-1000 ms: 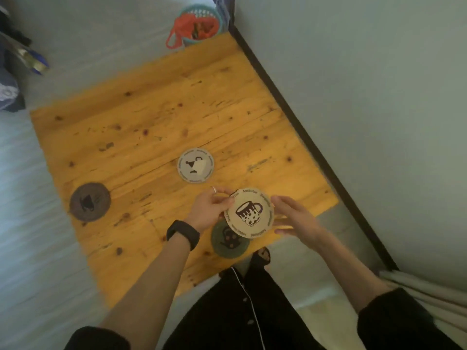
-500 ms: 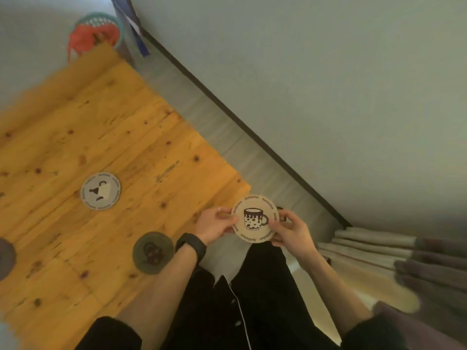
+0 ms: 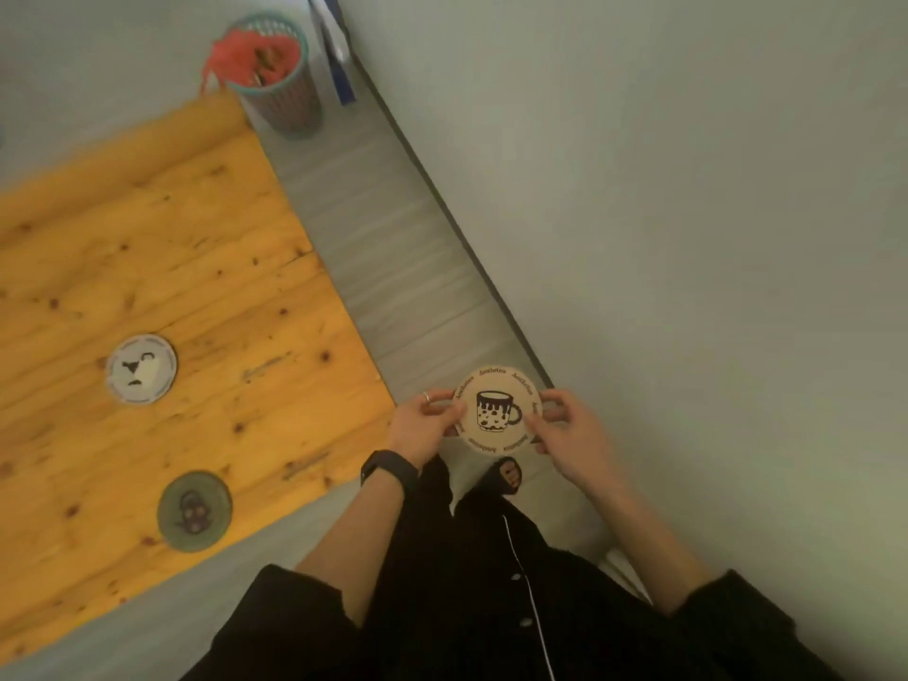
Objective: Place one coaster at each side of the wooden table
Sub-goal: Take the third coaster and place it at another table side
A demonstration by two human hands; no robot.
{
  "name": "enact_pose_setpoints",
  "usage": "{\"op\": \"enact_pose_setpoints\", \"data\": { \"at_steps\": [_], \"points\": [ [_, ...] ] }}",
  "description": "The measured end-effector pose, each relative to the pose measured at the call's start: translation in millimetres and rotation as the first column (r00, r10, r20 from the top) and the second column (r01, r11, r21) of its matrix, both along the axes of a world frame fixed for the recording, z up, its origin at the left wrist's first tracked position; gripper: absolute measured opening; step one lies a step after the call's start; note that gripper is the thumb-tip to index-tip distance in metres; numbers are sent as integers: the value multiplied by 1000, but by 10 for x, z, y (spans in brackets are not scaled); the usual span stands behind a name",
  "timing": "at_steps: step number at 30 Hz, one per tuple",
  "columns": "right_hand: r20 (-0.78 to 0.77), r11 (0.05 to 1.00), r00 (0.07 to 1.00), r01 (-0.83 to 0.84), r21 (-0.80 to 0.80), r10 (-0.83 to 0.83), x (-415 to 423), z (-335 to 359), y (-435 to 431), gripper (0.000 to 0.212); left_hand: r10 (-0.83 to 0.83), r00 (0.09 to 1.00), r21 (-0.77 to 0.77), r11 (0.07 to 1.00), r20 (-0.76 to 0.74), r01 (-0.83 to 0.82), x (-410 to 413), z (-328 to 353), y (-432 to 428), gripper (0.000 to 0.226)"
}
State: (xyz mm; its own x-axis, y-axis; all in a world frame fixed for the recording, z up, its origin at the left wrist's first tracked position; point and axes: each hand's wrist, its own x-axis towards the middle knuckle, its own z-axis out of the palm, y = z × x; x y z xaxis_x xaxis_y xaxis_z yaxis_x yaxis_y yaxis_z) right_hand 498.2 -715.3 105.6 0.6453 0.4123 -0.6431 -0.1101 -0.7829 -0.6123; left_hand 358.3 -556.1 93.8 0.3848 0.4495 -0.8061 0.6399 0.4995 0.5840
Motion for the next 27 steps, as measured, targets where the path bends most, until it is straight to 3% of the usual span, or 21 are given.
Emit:
{"op": "enact_pose_setpoints", "data": {
  "at_steps": [7, 10, 13, 19, 24, 27],
  "points": [
    [22, 965, 966, -260, 45, 259, 595, -63, 1086, 19, 298, 955, 18, 954, 17, -298, 270, -163, 639, 30],
    [47, 912, 913, -408, 42, 406, 762, -89, 1695, 26, 436, 900, 2, 900, 13, -436, 307, -220, 983, 31],
    [59, 843, 844, -536, 43, 533, 832, -74, 2329, 19, 581, 813, 7, 813, 18, -582, 281, -232, 1310, 33],
    [92, 618, 616, -786, 5, 783, 640, 6, 3441, 18, 793, 609, 23, 608, 16, -793, 5, -126, 1747, 29],
    [86, 325, 321, -945, -35, 943, 347, 22, 4225, 23, 920, 392, 23, 392, -26, -920, -204, -119, 1943, 30],
    [65, 146, 145, -989, -26, 987, 208, -77, 4724, 16, 974, 215, 9, 216, -66, -976, -233, -180, 2084, 30]
  ]
}}
